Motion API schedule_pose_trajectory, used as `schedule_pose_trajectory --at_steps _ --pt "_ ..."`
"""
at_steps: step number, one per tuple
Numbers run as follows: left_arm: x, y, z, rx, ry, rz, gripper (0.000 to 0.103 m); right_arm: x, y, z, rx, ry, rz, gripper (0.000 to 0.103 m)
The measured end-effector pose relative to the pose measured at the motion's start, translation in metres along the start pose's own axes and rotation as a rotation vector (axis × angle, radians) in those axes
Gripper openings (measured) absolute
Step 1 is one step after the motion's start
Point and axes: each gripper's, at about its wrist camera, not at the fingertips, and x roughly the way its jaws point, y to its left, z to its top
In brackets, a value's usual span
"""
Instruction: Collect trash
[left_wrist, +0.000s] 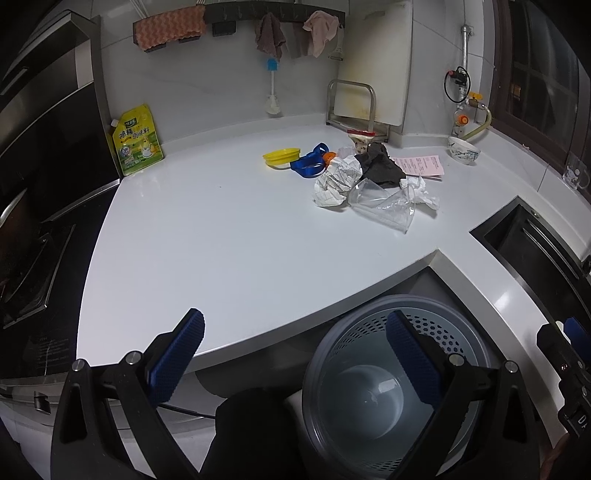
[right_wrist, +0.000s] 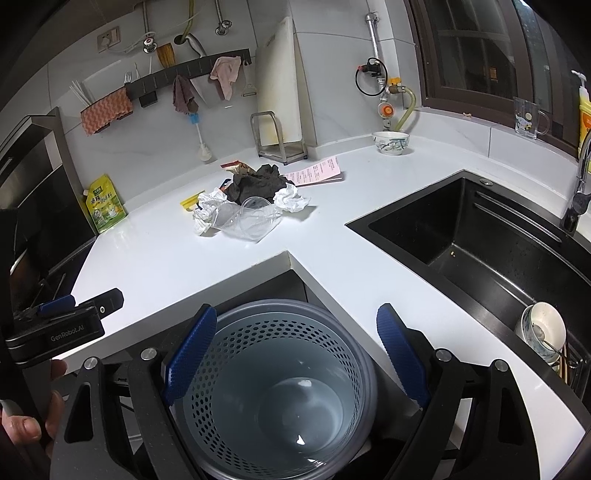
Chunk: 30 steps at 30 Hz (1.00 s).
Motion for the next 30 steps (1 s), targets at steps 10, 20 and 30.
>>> schedule_pose_trajectory --at_steps 10,20,30 --pt "-0.0007 0.0018 0.0028 0.001 0.002 -0.003 0.097 -0.0029 -0.0026 0.0053 0.007 -0.005 -0.002 0.084" --pt "0.0002 0.0043 0.0055 -0.004 0.001 -0.002 0.097 -0.0003 0.0011 0.0032 0.0 0.002 0.0 0.084" --pt "0.0028 0.0085 0.0029 -0.01 0.006 0.0 0.097 0.0044 0.0032 -0.0021 -0.001 0.012 0.003 0.084"
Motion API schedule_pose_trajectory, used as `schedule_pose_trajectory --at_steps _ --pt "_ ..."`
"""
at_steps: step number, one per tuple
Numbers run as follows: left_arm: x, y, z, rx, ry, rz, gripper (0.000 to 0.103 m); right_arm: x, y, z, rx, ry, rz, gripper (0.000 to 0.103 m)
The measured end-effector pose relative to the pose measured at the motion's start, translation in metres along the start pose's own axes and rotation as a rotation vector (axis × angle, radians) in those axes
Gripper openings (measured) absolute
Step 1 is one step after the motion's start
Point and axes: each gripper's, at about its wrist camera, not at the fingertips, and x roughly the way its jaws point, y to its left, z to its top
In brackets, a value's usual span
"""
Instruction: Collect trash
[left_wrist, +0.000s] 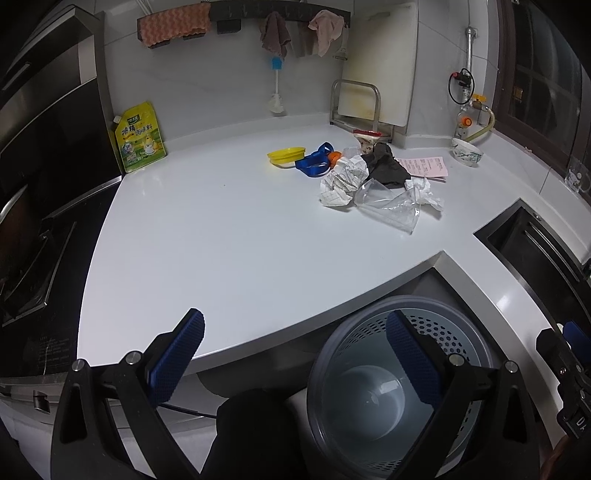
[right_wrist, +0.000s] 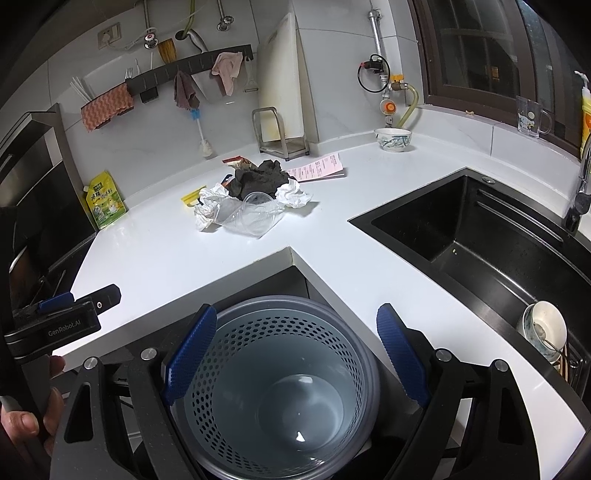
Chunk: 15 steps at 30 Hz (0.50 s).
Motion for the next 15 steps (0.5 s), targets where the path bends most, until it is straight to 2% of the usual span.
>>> schedule_pose_trajectory --at_steps 15 --pt "0.009 0.004 -0.003 -0.007 0.011 0.007 0.097 0.011 -0.002 -0.006 0.007 0.017 0.004 0.084"
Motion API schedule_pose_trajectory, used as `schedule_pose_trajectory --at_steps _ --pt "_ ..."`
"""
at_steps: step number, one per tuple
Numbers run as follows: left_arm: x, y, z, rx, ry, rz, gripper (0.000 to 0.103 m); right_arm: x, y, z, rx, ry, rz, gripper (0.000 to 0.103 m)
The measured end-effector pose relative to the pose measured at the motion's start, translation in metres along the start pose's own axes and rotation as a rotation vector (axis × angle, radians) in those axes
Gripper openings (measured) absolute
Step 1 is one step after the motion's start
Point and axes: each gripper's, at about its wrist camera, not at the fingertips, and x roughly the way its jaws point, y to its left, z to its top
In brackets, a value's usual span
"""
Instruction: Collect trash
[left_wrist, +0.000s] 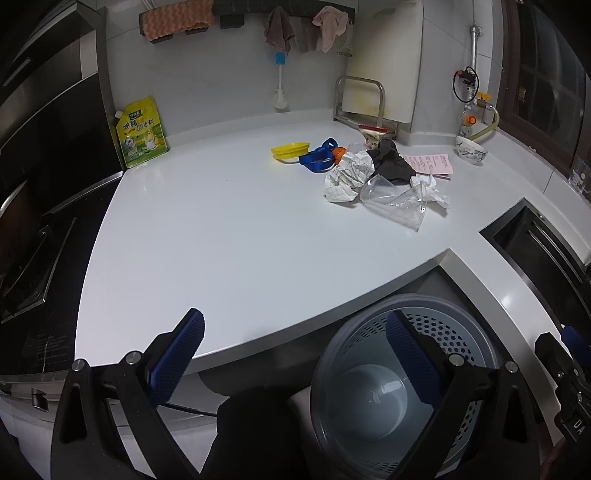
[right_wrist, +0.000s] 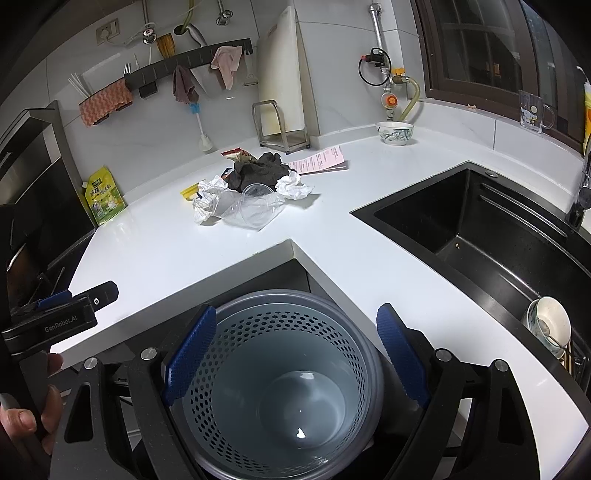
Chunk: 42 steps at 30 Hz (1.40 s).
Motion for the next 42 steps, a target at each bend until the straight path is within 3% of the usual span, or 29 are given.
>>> schedule_pose_trajectory --at_steps 16,30,42 --pt "0.02 -0.002 0.009 -0.01 0.001 0.012 0.097 0.022 -0.015 0.014 -0.009 -0.002 0.013 0.084" --pt "0.065 -0.013 0.072 -0.012 -0.014 -0.022 0.097 0.106 -0.034 0.101 -0.073 0.038 0.051 0.084" --pt "0.131 -0.015 0.139 0.012 0.035 -0.111 0.097 0.204 -0.017 0.167 -0.116 0.13 0.077 0.084"
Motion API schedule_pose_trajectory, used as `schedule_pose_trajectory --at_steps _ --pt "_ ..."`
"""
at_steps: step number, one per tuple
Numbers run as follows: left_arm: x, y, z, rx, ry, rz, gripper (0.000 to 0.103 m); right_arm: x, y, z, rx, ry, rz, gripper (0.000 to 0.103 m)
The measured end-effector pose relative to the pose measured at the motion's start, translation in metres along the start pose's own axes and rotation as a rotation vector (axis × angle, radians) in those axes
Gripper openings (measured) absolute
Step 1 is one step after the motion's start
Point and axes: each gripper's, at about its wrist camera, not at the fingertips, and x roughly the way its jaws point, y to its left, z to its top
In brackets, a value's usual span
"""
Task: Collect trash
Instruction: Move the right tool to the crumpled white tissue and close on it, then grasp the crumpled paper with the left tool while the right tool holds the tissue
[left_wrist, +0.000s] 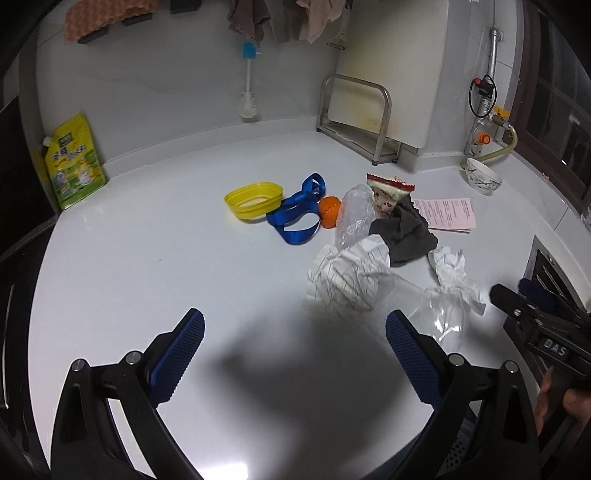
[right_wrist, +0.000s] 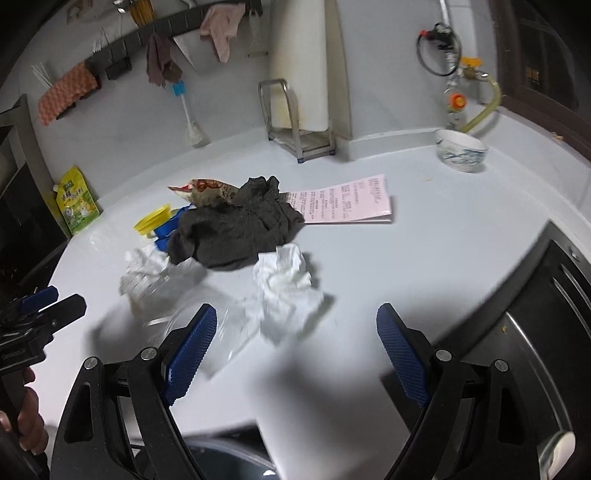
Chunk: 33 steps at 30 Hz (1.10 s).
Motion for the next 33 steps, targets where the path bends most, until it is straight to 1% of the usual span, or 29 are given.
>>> schedule_pose_trajectory --at_steps 6,12,16,18,19,20,21,23,25,29,31,33 --pt "0.023 0.004 0.012 0.006 0.026 -0.026 0.097 0.038 0.0 0.013 -0.012 0.059 -0.008 0.084" --pt "0.035 0.006 0.016 0.0 0.039 -0.059 0.097 0.06 -0.001 0.016 -0.021 0.086 -0.034 0.084" --pt "0.041 0.005 0.017 0.009 0.047 -0.069 0.097 0.065 0.0 0.016 -0.044 0.095 -0.048 0.083" --pt "0.043 0.003 0.018 0.019 0.047 -0.073 0.097 0.065 0.003 0.016 -0.062 0.088 -0.053 0.071" --pt "0.043 0.002 0.019 0.022 0.046 -0.076 0.097 0.066 0.003 0.016 -0.067 0.098 -0.05 0.058" --pt "0.044 0.001 0.02 0.024 0.046 -0.082 0.097 0.066 0.003 0.016 -0.064 0.106 -0.043 0.049" --pt "0.045 0.0 0.021 0.025 0.047 -0.084 0.097 0.067 0.002 0.016 -0.056 0.114 -0.028 0.044" --pt "0.047 -0.002 0.023 0.028 0.046 -0.087 0.097 0.065 0.002 0.016 -0.049 0.114 -0.018 0.024" --pt "0.05 -0.003 0.025 0.031 0.049 -0.09 0.097 0.06 0.002 0.016 -0.049 0.095 -0.021 0.019" --pt "0.055 -0.006 0.029 0.028 0.056 -0.114 0.097 0.051 -0.003 0.016 -0.029 0.077 -0.014 0.018" --pt "0.058 -0.01 0.03 0.036 0.052 -0.113 0.097 0.05 -0.005 0.016 -0.025 0.076 -0.013 0.018" --pt "0.066 -0.014 0.031 0.046 0.067 -0.101 0.097 0.049 -0.006 0.015 -0.022 0.079 -0.009 0.018"
